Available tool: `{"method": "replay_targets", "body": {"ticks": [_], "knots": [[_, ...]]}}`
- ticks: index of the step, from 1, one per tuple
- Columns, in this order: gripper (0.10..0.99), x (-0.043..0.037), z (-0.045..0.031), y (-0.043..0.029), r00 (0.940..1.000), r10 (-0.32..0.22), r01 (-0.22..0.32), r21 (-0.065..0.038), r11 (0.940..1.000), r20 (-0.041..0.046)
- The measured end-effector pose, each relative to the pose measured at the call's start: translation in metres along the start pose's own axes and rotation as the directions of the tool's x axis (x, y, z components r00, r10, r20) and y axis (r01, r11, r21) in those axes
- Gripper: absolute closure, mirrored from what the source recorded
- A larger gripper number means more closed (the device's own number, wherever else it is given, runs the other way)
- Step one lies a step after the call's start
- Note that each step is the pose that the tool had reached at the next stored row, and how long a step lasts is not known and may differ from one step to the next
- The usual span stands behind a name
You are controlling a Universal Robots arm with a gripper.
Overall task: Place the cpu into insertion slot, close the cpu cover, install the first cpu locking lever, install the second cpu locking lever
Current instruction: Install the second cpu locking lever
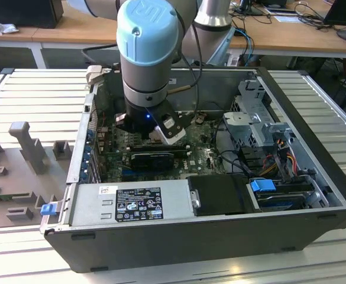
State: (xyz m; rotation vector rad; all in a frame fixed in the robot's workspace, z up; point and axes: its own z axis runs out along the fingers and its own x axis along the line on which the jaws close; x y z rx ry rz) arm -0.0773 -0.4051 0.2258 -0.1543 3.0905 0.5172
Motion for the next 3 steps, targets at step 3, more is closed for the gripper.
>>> {"method": "replay_targets", "body": {"ticks": [3], "knots": [[0.980, -0.0001, -0.0046, 0.0016, 1.0000, 0.000, 0.000, 0.000, 1.0000, 0.0000]]}}
